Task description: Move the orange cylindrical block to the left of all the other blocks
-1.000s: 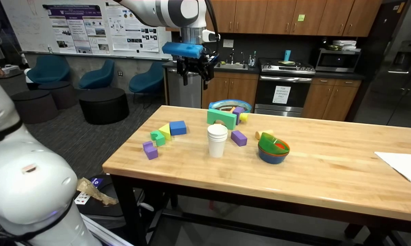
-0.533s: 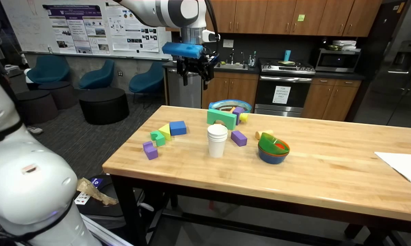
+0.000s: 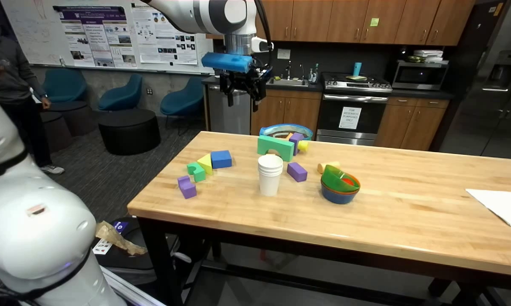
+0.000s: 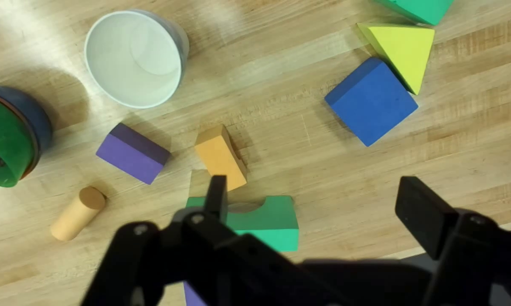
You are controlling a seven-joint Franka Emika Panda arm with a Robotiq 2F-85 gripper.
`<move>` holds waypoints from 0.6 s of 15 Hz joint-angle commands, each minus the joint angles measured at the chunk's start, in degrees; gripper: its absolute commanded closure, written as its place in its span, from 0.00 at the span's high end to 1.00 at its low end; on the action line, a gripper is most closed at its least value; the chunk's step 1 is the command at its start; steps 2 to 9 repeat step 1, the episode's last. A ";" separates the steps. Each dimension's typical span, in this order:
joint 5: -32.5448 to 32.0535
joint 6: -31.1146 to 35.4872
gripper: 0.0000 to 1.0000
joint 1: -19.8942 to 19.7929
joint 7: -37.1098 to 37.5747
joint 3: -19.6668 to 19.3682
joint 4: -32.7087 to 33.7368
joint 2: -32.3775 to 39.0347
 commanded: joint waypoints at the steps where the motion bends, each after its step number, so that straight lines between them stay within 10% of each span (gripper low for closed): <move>1: -0.06 -0.15 1.00 0.41 0.03 -0.41 0.14 0.03; 9: -0.06 -0.15 1.00 0.41 0.03 -0.41 0.14 0.03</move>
